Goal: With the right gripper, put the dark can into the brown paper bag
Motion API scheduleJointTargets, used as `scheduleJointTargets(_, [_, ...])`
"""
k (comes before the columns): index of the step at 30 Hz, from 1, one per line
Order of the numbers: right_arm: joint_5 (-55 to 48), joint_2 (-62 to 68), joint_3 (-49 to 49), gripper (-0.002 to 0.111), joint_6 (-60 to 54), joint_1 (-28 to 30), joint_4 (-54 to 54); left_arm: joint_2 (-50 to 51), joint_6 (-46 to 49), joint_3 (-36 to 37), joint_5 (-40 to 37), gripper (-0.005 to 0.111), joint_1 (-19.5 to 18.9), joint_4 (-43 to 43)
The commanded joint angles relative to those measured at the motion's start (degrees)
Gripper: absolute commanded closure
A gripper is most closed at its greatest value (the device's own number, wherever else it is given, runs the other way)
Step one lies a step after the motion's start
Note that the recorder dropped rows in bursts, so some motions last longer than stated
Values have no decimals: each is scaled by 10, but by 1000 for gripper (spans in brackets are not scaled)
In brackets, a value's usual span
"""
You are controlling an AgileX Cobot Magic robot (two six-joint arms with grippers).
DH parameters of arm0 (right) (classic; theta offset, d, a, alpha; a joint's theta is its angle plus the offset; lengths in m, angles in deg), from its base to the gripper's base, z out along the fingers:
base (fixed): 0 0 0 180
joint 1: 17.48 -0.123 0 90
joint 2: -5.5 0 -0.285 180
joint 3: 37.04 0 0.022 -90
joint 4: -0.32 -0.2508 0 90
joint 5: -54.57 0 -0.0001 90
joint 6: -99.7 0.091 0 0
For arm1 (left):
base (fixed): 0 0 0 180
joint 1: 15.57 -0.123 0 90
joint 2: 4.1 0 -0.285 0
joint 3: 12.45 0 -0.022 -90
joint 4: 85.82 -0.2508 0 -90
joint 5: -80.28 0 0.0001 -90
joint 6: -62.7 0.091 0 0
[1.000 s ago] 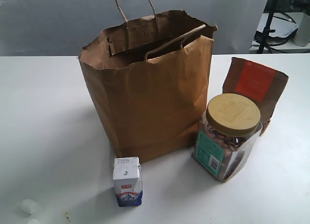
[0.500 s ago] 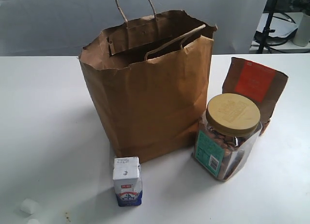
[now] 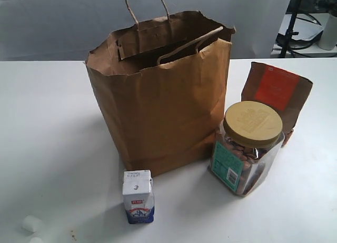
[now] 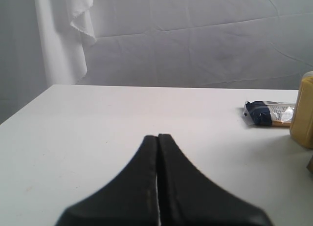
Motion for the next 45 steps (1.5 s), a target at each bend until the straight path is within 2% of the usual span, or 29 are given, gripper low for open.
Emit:
scheduleJointTargets(1, [-2, -4, -2, 108, -3, 1, -2, -2, -2, 2, 5, 107, -1, -1])
scheduleJointTargets(29, [2, -4, -2, 108, -4, 1, -2, -2, -2, 2, 5, 107, -1, -1])
scheduleJointTargets(35, [2, -4, -2, 108, -4, -17, -2, -2, -2, 2, 5, 107, -1, -1])
scheduleJointTargets(45, [2, -4, -2, 108, -4, -5, -2, -2, -2, 2, 5, 107, -1, -1])
